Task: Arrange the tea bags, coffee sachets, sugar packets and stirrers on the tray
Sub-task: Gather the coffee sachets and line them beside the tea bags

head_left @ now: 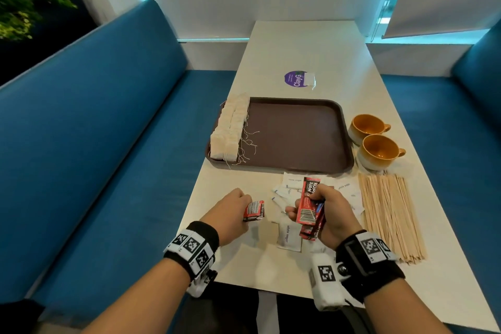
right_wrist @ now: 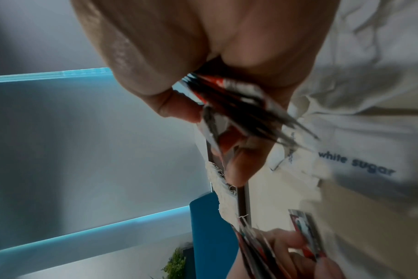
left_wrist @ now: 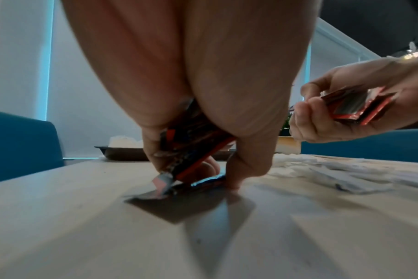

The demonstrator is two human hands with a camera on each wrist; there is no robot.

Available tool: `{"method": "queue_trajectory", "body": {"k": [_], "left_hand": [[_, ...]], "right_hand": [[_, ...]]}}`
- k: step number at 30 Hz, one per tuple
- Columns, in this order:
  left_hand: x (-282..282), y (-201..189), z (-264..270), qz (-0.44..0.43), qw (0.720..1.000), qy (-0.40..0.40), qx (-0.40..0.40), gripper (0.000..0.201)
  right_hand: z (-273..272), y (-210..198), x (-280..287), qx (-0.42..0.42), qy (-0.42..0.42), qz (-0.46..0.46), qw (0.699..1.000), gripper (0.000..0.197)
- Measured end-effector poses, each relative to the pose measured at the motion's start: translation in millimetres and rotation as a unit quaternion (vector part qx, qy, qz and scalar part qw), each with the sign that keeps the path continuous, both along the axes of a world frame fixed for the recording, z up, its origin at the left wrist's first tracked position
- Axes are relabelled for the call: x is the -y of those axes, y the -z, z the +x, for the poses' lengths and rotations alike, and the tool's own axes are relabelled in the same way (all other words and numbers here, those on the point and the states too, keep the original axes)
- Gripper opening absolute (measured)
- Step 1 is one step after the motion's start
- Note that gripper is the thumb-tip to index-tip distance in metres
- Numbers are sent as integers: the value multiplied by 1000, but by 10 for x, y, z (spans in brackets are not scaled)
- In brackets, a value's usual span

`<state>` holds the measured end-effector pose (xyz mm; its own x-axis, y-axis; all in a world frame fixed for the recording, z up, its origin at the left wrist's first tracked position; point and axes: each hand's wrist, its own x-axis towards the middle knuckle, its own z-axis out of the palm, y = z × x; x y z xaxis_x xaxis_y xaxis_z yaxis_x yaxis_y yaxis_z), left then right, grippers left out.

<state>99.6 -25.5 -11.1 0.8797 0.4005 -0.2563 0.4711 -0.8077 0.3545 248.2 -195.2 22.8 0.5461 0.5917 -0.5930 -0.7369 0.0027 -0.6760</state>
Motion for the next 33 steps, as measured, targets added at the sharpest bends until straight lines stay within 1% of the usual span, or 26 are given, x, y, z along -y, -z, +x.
{"method": "queue_trajectory", "body": {"k": [2, 4, 6, 8, 9, 10, 12, 14, 15, 16, 17, 18, 19, 21, 22, 23, 24, 26, 27, 28, 30, 31, 32, 33], "left_hand": [[70, -39, -49, 6, 1000, -10, -8, 17], [123, -83, -116, -15, 999, -47, 17, 20], [152, -115, -197, -72, 987, -117, 84, 23], [208, -129, -267, -136, 957, -191, 169, 22], [250, -135, -290, -180, 937, -221, 203, 22], [303, -147, -316, -239, 909, -247, 234, 24], [417, -160, -346, -381, 833, -283, 284, 30], [555, -168, -362, -485, 765, -295, 306, 34], [618, -156, -359, -512, 743, -295, 314, 34], [672, -128, -353, -528, 728, -295, 322, 34], [714, -106, -359, -529, 723, -301, 326, 33], [746, -80, -363, -523, 725, -307, 327, 31], [775, -70, -372, -507, 734, -313, 326, 27], [824, -81, -402, -469, 764, -302, 323, 8], [838, -82, -414, -453, 779, -293, 321, 12], [856, -88, -421, -439, 789, -286, 321, 12], [872, -92, -423, -426, 797, -280, 323, 6], [900, -86, -438, -398, 815, -273, 321, 21], [916, -72, -447, -402, 815, -267, 321, 22], [931, -59, -454, -417, 808, -268, 318, 20], [967, -51, -483, -486, 769, -275, 311, 16], [977, -47, -504, -519, 754, -272, 298, 14], [987, -54, -526, -537, 750, -262, 285, 13], [997, -54, -549, -548, 752, -244, 272, 14]], "right_hand": [[-57, -3, 36, -2, 1, 1, 1000, 15], [-144, 28, 59, -2, -1, 4, 1000, 22], [-241, 80, 71, 1, 3, 4, 1000, 24], [-337, 122, 84, 21, -5, -12, 1000, 22], [-382, 139, 89, 31, -13, -19, 999, 21], [-435, 157, 92, 39, -20, -23, 999, 22], [-530, 190, 83, 46, -25, -20, 998, 27], [-633, 198, 64, 56, -36, -2, 998, 33], [-691, 195, 51, 61, -45, 17, 997, 33], [-746, 184, 39, 64, -55, 38, 996, 33], [-795, 172, 31, 64, -64, 64, 994, 33], [-834, 168, 27, 66, -69, 86, 992, 34], [-874, 164, 28, 69, -72, 99, 990, 33], [-949, 163, 40, 114, -85, 88, 986, 35], [-980, 161, 45, 152, -90, 67, 982, 37], [-1004, 170, 43, 186, -88, 45, 978, 33], [-1020, 168, 41, 210, -83, 22, 974, 26], [-1017, 203, 20, 223, -72, -15, 972, 15], [-1011, 209, 14, 222, -71, -27, 972, 13], [-1002, 217, 5, 223, -71, -35, 972, 11], [-984, 212, -2, 225, -58, -33, 972, 9], [-973, 209, 0, 222, -46, -27, 974, 12], [-964, 204, 5, 218, -36, -17, 975, 18], [-961, 192, 15, 214, -29, -4, 976, 26]]}}
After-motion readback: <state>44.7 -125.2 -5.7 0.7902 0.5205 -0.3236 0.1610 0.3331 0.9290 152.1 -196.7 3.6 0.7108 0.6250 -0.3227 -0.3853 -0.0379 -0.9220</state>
